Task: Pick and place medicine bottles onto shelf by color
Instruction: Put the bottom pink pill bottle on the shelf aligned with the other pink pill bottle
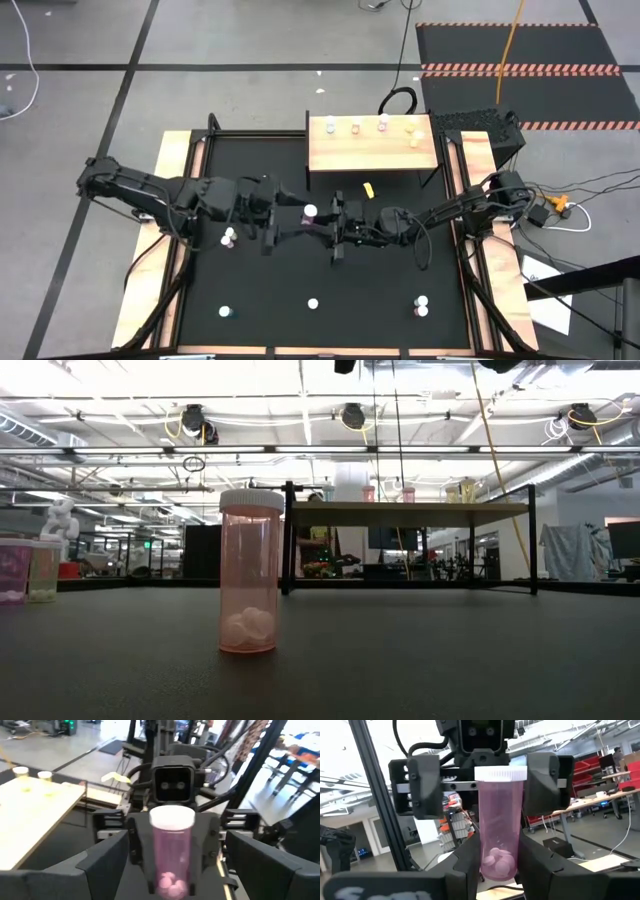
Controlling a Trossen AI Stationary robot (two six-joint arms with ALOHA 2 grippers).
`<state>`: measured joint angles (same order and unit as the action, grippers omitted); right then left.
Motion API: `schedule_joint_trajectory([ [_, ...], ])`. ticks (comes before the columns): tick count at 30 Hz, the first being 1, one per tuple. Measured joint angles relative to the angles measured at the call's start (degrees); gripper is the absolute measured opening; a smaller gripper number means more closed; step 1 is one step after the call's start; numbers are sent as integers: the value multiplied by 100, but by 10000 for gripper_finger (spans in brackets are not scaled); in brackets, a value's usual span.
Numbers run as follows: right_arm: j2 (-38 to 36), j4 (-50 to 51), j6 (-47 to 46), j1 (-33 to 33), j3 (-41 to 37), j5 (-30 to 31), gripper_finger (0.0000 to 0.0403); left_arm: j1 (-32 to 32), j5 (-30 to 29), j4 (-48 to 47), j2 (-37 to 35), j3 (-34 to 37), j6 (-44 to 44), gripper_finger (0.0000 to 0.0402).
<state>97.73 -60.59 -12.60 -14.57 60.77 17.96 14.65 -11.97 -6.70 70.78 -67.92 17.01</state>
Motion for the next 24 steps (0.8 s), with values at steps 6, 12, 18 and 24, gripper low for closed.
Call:
schedule_joint_trajectory([
  [6, -3, -106, 13, 0, 0, -2, 104, 1, 107, 69, -2, 46, -36, 292],
  [12, -4, -92, 27, 0, 0, -2, 104, -160, 125, 54, 36, 46, 94, 197],
  [18, -4, -44, 31, 8, -4, 30, 105, -309, 232, 173, 213, 42, 205, 151],
  [24, 2, -92, 136, 37, -7, -10, 105, -327, 324, 222, 261, 44, 70, 147],
])
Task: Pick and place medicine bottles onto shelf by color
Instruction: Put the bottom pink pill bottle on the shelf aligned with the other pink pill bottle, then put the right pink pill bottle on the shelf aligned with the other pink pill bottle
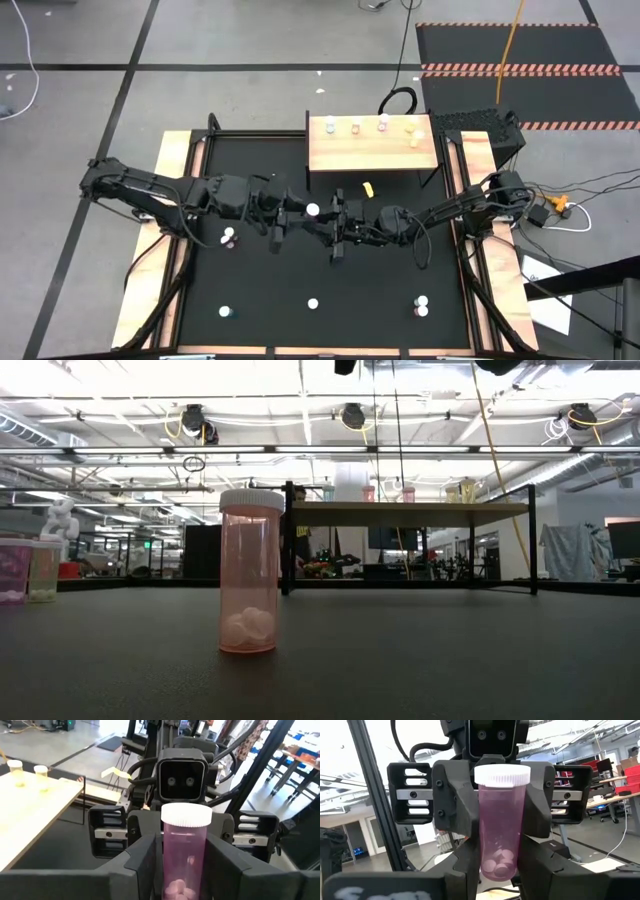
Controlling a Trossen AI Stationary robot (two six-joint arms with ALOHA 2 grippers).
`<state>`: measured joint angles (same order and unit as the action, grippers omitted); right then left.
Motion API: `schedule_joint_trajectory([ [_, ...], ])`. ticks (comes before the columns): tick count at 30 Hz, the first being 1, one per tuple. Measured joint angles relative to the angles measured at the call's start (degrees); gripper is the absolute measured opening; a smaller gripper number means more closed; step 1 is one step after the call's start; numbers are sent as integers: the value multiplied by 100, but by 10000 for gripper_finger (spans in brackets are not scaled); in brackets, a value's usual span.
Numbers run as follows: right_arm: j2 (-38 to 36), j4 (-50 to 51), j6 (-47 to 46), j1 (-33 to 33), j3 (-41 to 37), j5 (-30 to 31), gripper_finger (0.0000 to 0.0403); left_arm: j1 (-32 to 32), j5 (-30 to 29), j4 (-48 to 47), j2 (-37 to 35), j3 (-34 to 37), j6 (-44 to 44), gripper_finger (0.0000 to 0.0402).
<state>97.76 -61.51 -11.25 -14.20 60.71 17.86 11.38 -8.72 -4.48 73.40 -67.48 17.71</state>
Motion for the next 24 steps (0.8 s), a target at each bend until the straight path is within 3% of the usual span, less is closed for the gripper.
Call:
schedule_joint_trajectory([
  [9, -32, 202, -44, 2, 4, 53, 111, -80, 34, -19, -6, 0, -76, 147],
  [12, -254, 883, -115, -1, 4, 381, 133, -115, 11, -25, -26, 2, -106, 147],
  [18, -1213, 3290, -175, -2, 2, 704, 186, -125, -12, -227, -103, 7, -277, 147],
  [24, -1862, 3823, 132, 117, -6, 774, 191, -166, -84, -386, -102, 4, -360, 147],
])
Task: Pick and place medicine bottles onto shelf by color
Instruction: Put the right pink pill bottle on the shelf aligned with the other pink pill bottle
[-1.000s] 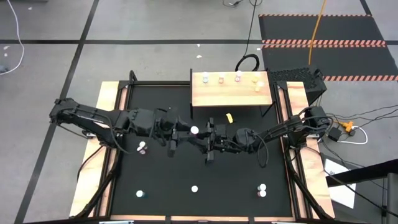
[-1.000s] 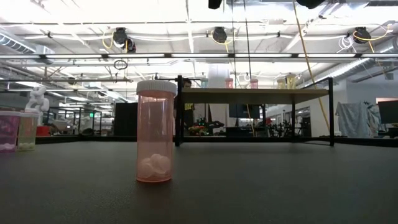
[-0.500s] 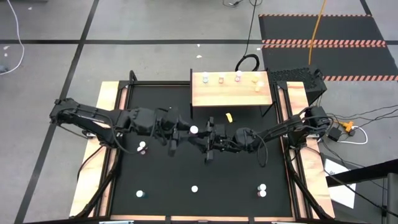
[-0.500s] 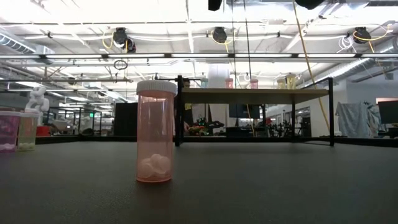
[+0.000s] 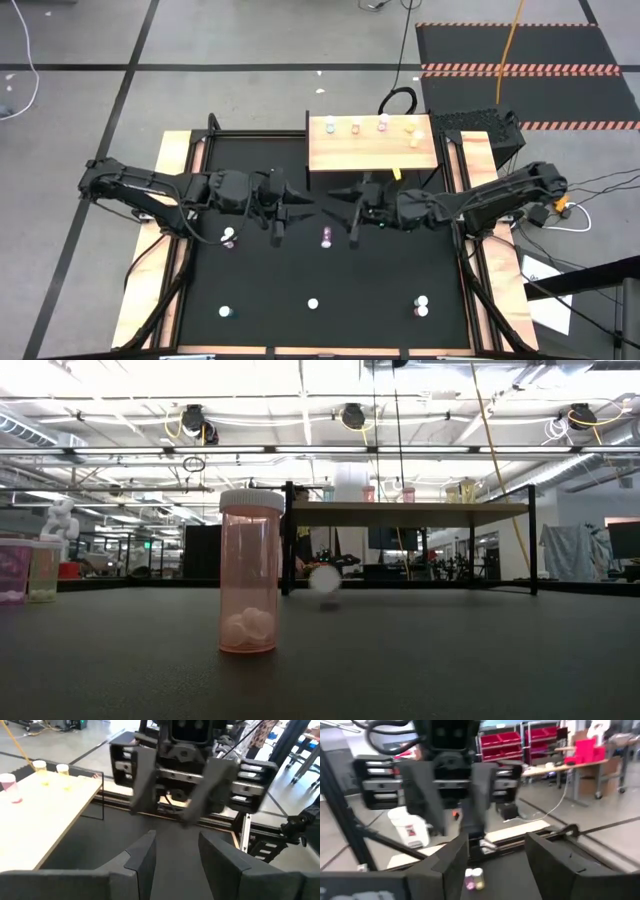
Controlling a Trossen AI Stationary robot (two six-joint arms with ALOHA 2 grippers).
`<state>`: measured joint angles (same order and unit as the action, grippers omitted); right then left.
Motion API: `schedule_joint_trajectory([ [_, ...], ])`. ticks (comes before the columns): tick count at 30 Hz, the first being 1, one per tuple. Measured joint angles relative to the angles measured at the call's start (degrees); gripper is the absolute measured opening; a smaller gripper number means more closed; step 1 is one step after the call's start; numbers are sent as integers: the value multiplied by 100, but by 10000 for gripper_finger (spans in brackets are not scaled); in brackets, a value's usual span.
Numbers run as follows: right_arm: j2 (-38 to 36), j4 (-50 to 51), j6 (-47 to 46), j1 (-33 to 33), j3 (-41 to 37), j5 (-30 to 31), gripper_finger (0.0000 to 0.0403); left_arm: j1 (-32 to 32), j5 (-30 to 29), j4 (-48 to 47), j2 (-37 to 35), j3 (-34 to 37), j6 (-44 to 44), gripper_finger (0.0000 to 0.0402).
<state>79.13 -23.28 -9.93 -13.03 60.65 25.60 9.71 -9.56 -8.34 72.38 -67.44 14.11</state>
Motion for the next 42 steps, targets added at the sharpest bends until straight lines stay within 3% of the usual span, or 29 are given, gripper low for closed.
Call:
schedule_joint_trajectory([
  [7, -433, 228, -290, 128, -368, -8, 153, -11, -12, -195, -31, 0, 85, 147],
  [11, -351, 1921, -949, 95, -533, -139, 164, -11, -270, -1036, -54, -7, 91, 147],
  [14, 25, 3109, -755, 135, -476, -966, 187, -11, -590, -1935, -37, -4, 118, 147],
  [19, 880, 4641, 1124, 362, 873, -1972, 221, -11, -922, -2899, -44, -3, 149, 147],
  [24, 2257, 6420, 4108, 555, 2357, -2102, 228, -28, -1162, -3070, -44, -4, 458, 147],
  [29, 3116, 6715, 6185, 598, 2662, -2070, 227, 29, -1179, -3328, -44, -4, 1115, 147],
  [38, 3713, 6314, 7397, 589, 2662, -1987, 226, 453, -1201, -4179, -44, -4, 2190, 147],
  [42, 3694, 5949, 7651, 626, 2573, -2333, 226, 594, -1341, -4245, -44, -4, 2290, 147],
])
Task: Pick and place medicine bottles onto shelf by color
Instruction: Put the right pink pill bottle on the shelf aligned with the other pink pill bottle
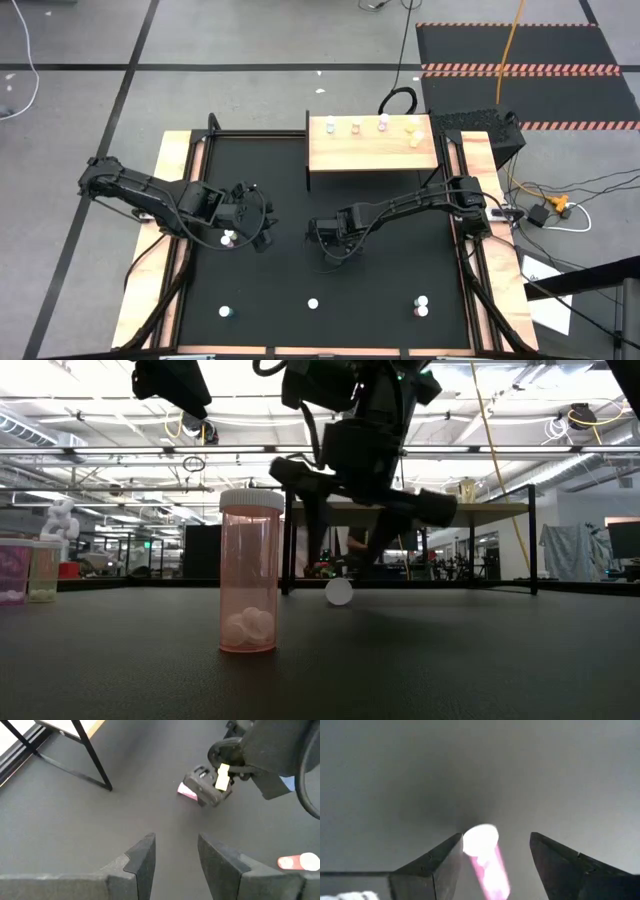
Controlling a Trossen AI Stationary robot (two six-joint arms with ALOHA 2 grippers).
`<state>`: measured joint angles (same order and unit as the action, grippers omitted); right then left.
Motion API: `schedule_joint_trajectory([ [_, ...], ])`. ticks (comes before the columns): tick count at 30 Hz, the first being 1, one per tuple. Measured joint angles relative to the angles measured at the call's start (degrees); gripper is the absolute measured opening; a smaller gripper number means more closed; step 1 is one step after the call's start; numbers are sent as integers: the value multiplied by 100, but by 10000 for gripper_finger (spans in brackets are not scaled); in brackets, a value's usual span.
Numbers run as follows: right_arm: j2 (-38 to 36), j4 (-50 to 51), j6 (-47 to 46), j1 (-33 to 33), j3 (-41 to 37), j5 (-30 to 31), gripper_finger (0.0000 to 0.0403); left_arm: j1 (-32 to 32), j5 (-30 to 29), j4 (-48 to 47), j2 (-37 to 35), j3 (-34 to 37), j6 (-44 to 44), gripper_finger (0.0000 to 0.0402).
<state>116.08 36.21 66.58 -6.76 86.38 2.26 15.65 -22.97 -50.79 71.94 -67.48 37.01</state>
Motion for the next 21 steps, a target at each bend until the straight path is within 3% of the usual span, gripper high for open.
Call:
schedule_joint_trajectory([
  [13, -27, -695, 458, 19, -740, -66, 222, 7, -20, 1, 0, -1, -146, 147],
  [21, -16, -792, 419, 148, -790, -153, 154, 7, -30, 1, 0, -1, -223, 147],
])
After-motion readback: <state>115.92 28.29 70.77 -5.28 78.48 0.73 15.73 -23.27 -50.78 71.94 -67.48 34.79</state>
